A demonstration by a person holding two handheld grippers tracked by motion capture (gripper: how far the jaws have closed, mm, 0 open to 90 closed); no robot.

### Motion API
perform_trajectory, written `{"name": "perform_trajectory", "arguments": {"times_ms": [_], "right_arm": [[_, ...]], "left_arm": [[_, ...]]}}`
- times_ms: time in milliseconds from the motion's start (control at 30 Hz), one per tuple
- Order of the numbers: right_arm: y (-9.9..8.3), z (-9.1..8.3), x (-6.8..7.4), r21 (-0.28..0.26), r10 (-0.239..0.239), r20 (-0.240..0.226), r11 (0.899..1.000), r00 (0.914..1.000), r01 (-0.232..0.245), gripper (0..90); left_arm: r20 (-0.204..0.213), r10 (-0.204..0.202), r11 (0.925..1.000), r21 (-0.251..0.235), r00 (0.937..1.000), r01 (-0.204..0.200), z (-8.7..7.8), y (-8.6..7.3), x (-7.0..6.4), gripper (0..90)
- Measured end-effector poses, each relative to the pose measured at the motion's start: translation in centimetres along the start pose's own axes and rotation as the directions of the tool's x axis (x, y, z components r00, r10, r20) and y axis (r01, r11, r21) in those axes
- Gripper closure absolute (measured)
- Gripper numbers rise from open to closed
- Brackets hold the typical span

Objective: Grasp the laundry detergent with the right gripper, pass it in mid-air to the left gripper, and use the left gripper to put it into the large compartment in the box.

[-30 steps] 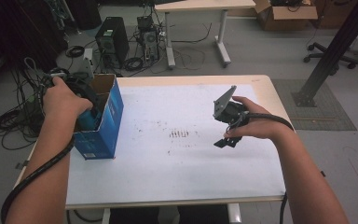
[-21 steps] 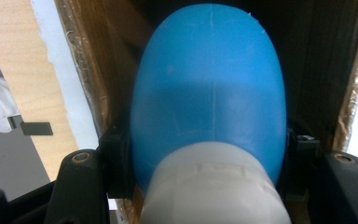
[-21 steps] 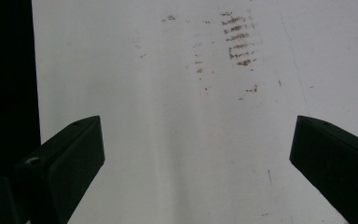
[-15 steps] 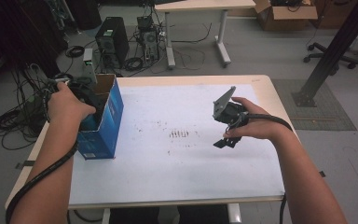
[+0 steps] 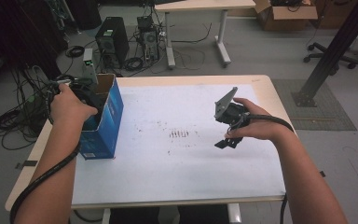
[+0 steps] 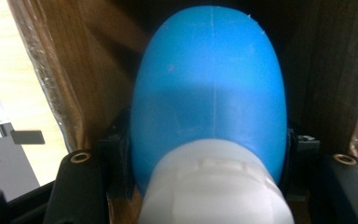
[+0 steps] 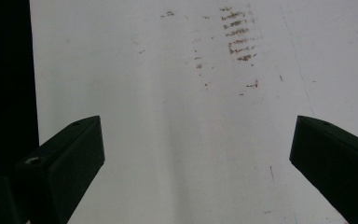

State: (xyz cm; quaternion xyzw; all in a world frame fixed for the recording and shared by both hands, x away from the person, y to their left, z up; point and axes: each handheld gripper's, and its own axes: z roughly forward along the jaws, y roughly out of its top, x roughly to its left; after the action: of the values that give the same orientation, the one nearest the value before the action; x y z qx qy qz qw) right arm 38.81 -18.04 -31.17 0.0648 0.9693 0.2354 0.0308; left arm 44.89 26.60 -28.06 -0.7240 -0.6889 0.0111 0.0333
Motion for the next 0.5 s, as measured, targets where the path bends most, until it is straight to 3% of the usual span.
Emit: {"name": "perform_trajectory", "arguments": {"times_ms": [500], "right_arm": [[-0.37, -0.26, 0.06, -0.004, 0.006, -0.01, 1.0, 0.9999, -0.006, 3.0]], "left_arm": [[0.01, 0.011, 0.9999, -0.013, 0.9999, -0.011, -0.23, -0.29, -0.03, 34.1]]}}
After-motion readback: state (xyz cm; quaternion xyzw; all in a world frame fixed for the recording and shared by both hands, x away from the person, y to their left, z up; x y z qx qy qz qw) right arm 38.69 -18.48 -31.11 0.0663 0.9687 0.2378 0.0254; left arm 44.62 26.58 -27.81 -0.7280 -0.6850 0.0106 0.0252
